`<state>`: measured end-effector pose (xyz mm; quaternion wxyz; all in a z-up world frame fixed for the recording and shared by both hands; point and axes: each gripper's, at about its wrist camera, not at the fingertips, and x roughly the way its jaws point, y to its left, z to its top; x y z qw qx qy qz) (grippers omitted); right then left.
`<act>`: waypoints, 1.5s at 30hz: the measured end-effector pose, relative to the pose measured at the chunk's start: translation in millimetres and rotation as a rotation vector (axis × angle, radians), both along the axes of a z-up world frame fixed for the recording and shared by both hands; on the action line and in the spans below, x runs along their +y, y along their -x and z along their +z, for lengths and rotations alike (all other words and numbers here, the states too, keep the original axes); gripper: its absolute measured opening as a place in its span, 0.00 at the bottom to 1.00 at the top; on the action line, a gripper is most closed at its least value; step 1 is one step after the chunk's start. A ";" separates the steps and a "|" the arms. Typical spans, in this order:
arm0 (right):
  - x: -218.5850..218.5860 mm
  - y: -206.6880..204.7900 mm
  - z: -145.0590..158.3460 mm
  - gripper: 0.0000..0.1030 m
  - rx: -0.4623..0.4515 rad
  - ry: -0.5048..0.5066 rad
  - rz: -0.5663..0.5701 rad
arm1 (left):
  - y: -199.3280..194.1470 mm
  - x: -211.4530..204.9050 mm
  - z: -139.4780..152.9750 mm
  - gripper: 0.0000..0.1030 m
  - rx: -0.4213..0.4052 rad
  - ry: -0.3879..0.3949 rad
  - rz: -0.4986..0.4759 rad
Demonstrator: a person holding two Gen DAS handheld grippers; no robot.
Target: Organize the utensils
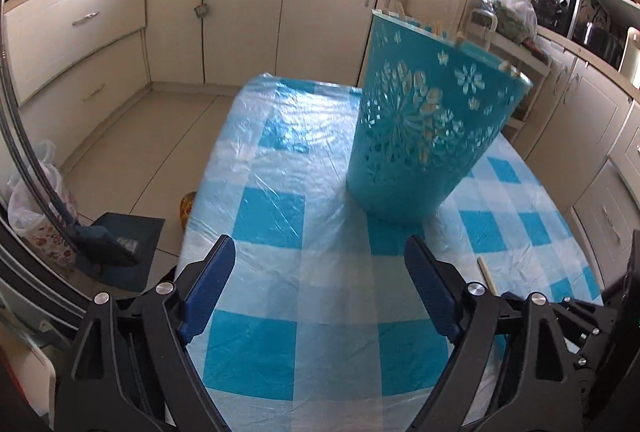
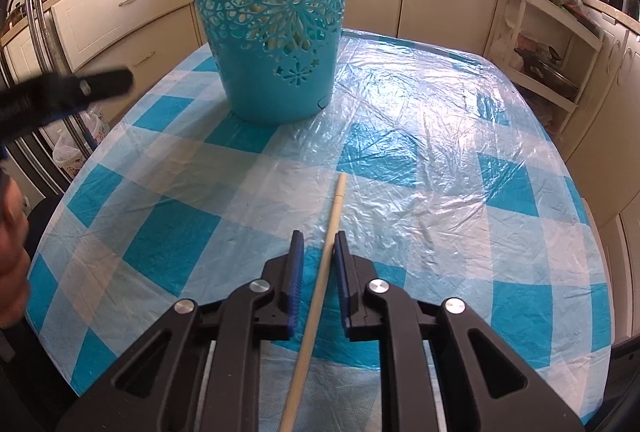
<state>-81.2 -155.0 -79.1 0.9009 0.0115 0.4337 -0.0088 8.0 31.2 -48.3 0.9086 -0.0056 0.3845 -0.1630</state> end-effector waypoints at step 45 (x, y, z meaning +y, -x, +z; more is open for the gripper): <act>-60.7 -135.2 172.8 0.06 -0.649 -0.483 -0.092 | -5.8 -8.6 -27.9 0.82 0.094 -0.002 -0.026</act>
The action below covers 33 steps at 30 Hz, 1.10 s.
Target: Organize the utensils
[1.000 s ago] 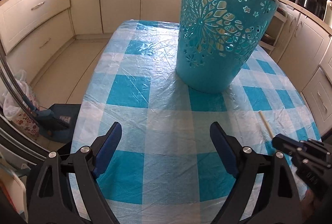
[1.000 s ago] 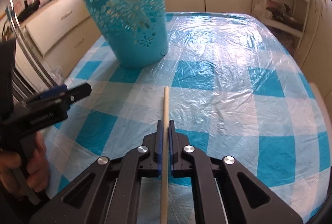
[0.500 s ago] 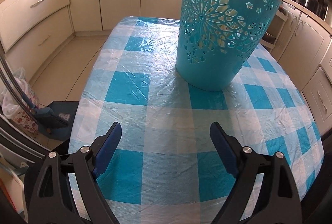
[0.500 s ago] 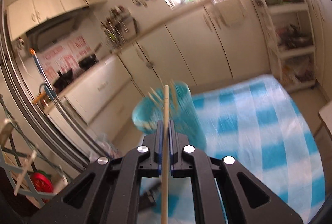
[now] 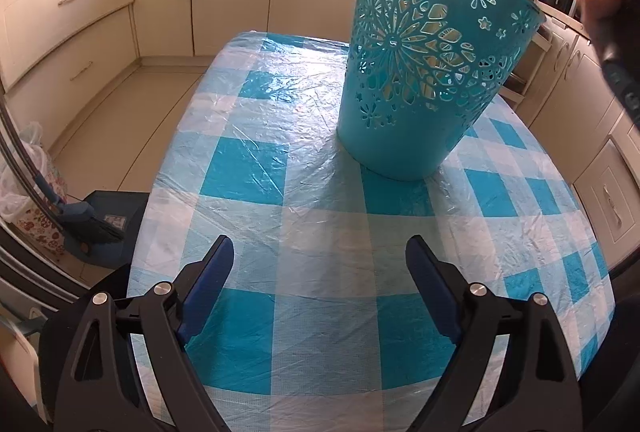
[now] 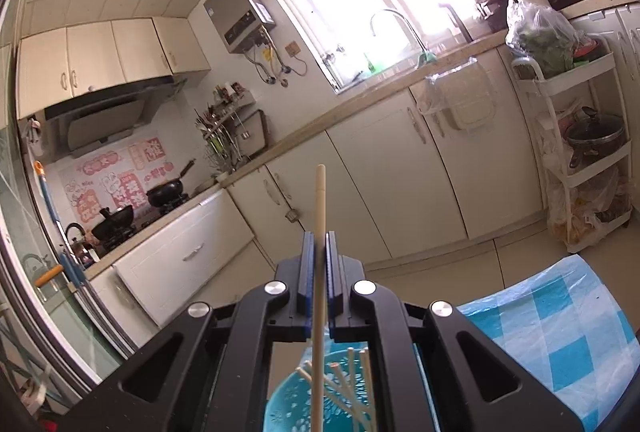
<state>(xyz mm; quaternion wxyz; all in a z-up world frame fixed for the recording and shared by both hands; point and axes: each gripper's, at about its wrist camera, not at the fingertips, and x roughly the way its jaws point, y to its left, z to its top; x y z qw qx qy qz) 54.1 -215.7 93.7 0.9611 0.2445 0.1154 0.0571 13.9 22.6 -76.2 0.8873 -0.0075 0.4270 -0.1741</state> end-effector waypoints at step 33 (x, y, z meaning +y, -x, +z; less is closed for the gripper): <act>40.8 163.1 -39.0 0.93 0.419 0.229 -0.047 | 38.8 28.8 75.9 0.93 -0.094 -0.045 0.097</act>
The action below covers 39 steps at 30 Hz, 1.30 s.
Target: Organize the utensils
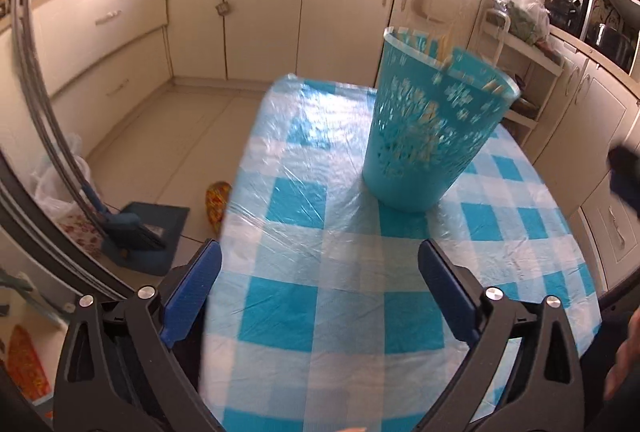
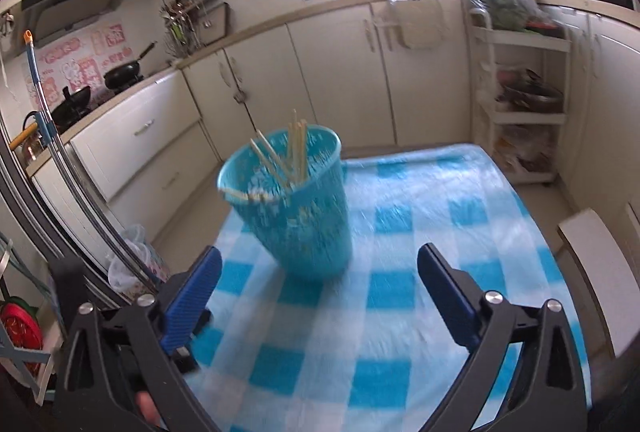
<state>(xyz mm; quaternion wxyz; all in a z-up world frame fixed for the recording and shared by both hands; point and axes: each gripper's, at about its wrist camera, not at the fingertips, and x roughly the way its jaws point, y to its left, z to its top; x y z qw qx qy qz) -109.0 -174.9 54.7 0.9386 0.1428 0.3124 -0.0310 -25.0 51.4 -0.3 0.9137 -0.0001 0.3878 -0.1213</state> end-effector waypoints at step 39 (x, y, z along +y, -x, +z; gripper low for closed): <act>104.0 249.0 131.2 0.93 -0.280 0.090 -0.011 | 257.4 86.3 200.2 0.93 -0.223 -0.039 0.069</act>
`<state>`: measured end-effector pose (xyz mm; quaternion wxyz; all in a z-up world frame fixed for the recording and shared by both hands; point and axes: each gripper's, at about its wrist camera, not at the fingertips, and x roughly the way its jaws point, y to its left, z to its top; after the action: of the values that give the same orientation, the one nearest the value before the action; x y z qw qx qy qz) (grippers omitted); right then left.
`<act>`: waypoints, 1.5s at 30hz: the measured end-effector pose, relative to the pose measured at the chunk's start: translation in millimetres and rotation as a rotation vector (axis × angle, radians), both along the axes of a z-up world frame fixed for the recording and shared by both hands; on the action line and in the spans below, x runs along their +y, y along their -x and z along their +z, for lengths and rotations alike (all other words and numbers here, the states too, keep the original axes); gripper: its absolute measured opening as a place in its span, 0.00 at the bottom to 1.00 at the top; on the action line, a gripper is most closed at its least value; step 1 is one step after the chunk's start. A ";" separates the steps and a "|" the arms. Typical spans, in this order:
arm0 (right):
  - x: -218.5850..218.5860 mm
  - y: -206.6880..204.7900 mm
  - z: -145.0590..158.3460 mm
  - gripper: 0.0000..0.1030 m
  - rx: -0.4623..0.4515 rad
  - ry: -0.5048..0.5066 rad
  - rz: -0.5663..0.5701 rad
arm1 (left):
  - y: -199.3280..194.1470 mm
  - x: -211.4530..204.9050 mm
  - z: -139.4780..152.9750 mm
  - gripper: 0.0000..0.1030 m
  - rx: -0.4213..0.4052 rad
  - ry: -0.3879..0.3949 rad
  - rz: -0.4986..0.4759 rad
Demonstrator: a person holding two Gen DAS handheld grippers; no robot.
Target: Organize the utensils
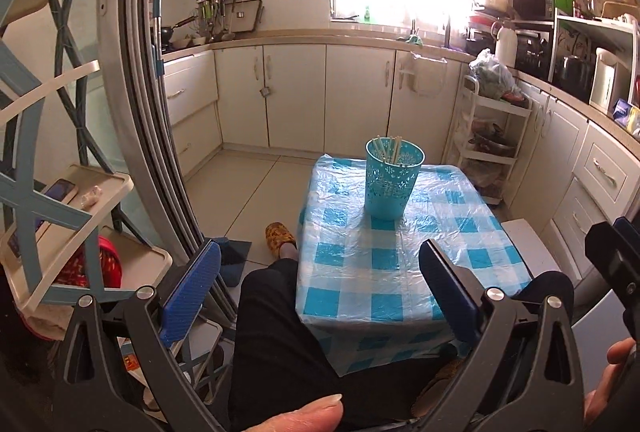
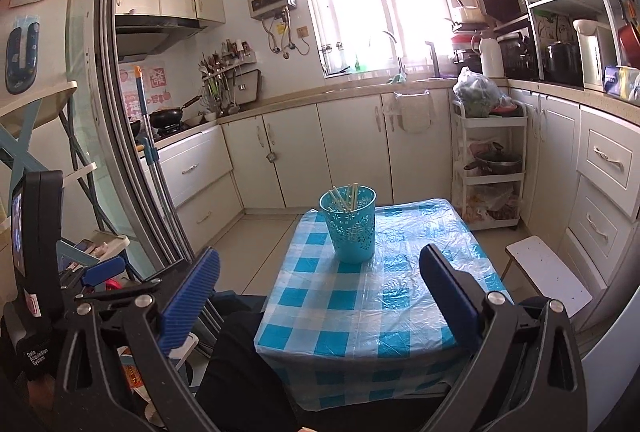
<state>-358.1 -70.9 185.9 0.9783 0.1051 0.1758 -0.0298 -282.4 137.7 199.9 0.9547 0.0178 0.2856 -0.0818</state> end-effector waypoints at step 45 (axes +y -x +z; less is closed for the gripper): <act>7.5 22.2 12.8 0.93 -0.056 0.040 0.013 | 34.5 4.1 18.6 0.93 -0.098 0.019 -0.007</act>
<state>-380.3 -63.5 198.7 0.9849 0.0851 0.1486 -0.0241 -316.8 141.8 218.5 0.9673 0.0139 0.2379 -0.0870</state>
